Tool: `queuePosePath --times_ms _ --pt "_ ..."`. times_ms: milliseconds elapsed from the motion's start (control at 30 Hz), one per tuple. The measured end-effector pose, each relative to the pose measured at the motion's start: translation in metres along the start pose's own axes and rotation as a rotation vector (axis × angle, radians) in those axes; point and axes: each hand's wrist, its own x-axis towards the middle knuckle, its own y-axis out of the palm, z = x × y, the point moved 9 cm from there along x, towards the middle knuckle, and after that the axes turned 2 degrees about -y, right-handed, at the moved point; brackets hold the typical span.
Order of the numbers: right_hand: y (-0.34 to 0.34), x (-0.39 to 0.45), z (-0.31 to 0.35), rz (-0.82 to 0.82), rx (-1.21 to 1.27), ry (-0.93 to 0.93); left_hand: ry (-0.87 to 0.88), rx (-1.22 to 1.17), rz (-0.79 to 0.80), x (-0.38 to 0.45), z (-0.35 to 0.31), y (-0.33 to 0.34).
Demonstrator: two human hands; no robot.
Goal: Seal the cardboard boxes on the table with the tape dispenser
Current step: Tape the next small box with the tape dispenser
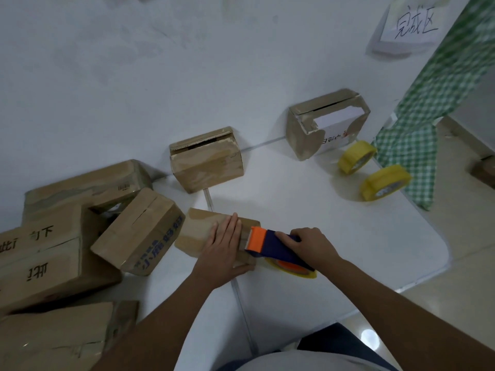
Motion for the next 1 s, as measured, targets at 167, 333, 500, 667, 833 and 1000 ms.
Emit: queuePosePath --times_ms 167,333,500,667,833,1000 --pt "-0.015 -0.015 -0.037 -0.032 -0.027 0.02 0.013 -0.009 -0.007 0.002 -0.002 0.0" --pt "-0.01 -0.023 -0.055 0.009 0.033 0.047 0.032 -0.091 0.019 0.0 -0.004 0.002" --pt "-0.01 -0.026 -0.062 0.006 0.056 0.039 0.026 -0.126 0.036 -0.001 -0.004 0.003" --pt "-0.024 -0.03 -0.071 -0.012 0.029 0.025 0.018 -0.163 0.02 0.002 -0.004 0.0" --pt "-0.022 -0.038 -0.071 -0.035 0.053 0.041 -0.115 -0.26 -0.076 0.008 -0.008 -0.014" --pt "-0.017 -0.047 -0.073 0.023 0.079 0.019 -0.278 -0.286 -0.188 0.016 -0.017 -0.021"
